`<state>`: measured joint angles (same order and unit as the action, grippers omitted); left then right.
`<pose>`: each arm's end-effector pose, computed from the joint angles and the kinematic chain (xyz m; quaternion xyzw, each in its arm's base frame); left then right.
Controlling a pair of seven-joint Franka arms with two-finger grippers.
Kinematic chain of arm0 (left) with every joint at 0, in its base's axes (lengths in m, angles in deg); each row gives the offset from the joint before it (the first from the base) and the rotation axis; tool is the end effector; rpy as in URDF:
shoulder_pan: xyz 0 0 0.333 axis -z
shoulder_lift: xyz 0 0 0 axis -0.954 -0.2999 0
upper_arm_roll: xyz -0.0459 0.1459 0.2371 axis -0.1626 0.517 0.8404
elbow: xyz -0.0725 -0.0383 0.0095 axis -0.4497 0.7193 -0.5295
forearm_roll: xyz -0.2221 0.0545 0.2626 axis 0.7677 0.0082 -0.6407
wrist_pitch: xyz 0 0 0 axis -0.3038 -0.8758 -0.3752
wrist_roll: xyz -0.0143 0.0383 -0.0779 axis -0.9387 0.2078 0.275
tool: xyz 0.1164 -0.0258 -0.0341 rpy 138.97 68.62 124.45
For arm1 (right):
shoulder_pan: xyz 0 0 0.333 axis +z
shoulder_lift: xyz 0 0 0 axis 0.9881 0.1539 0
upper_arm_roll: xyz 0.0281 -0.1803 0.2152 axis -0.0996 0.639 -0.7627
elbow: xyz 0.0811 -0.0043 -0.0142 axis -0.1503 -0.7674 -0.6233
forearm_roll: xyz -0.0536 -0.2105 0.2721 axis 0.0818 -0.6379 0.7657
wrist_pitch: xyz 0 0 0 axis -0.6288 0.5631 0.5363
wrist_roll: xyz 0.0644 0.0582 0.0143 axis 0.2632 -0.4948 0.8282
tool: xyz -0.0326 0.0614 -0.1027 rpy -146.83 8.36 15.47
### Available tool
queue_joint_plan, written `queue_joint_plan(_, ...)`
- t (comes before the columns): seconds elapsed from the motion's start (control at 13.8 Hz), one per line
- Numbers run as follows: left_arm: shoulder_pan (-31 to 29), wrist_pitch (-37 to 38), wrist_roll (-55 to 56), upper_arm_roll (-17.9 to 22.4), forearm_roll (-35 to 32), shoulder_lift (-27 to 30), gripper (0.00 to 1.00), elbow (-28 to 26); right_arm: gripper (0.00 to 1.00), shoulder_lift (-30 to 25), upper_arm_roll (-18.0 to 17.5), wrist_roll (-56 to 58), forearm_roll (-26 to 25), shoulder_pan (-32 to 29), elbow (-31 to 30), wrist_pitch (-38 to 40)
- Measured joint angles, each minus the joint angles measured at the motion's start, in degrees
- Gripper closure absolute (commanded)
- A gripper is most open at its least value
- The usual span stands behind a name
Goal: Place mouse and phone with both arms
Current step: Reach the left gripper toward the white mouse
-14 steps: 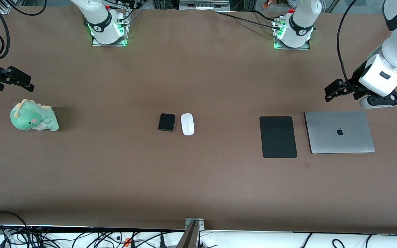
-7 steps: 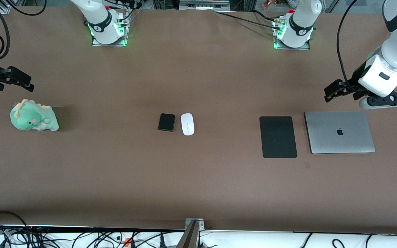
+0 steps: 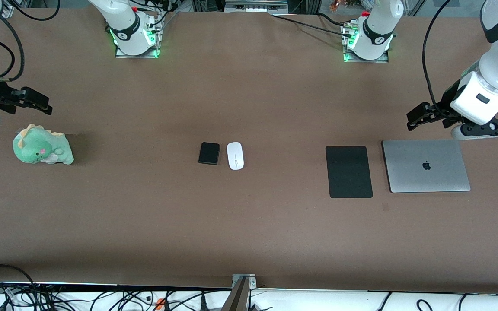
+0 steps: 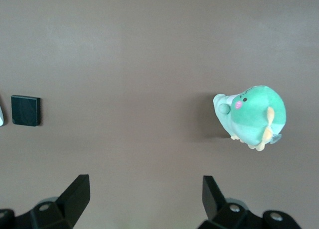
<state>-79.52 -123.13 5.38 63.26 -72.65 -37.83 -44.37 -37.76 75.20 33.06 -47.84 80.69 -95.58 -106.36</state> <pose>0.5336 -0.0658 0.5156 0.9982 0.0570 -0.0138 0.0103 0.5187 -0.0101 0.5209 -0.9992 -0.0001 0.0390 0.0000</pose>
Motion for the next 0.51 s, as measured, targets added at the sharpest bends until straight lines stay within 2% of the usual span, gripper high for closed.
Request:
queue_joint_plan(0.29,0.91,-0.1,-0.15,-0.16,0.25,-5.85,0.0,0.31,0.0,3.13,-0.02,0.0,-1.61,0.98,-0.11,0.0)
queue_joint_plan(0.51,4.94,-0.15,0.6,-0.33,4.19,-8.0,0.0,0.77,0.0,4.72,-0.02,0.05,-2.88,1.11,-0.1,-0.01)
